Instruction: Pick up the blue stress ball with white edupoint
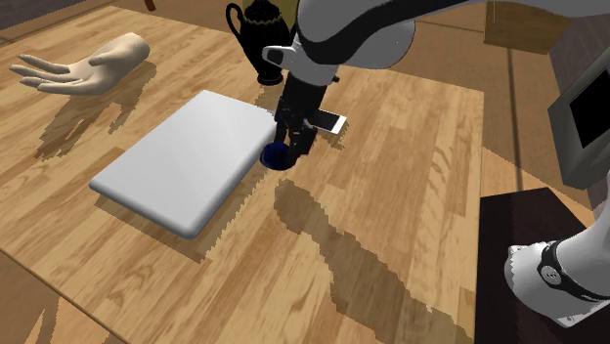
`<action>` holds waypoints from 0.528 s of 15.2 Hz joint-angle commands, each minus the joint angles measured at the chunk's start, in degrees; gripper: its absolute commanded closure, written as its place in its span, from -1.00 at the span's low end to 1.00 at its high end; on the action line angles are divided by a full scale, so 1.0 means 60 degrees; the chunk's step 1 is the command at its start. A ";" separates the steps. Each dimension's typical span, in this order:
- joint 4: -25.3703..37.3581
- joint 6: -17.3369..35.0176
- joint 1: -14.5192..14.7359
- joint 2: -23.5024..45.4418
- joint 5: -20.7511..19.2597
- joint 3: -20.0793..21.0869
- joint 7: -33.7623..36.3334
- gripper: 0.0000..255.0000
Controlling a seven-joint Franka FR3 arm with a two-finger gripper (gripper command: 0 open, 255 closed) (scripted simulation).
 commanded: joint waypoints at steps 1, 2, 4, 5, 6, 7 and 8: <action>0.0102 -0.0160 0.0020 -0.0112 -0.0142 -0.0047 0.0143 1.00; 0.0157 -0.0241 0.0032 -0.0169 -0.0214 -0.0068 0.0220 1.00; 0.0274 -0.0408 0.0055 -0.0277 -0.0354 -0.0107 0.0371 1.00; 0.0335 -0.0493 0.0065 -0.0329 -0.0421 -0.0126 0.0445 1.00; 0.0399 -0.0579 0.0074 -0.0379 -0.0486 -0.0143 0.0519 1.00; 0.0409 -0.0592 0.0075 -0.0386 -0.0496 -0.0146 0.0530 1.00; 0.0409 -0.0592 0.0075 -0.0387 -0.0497 -0.0146 0.0530 1.00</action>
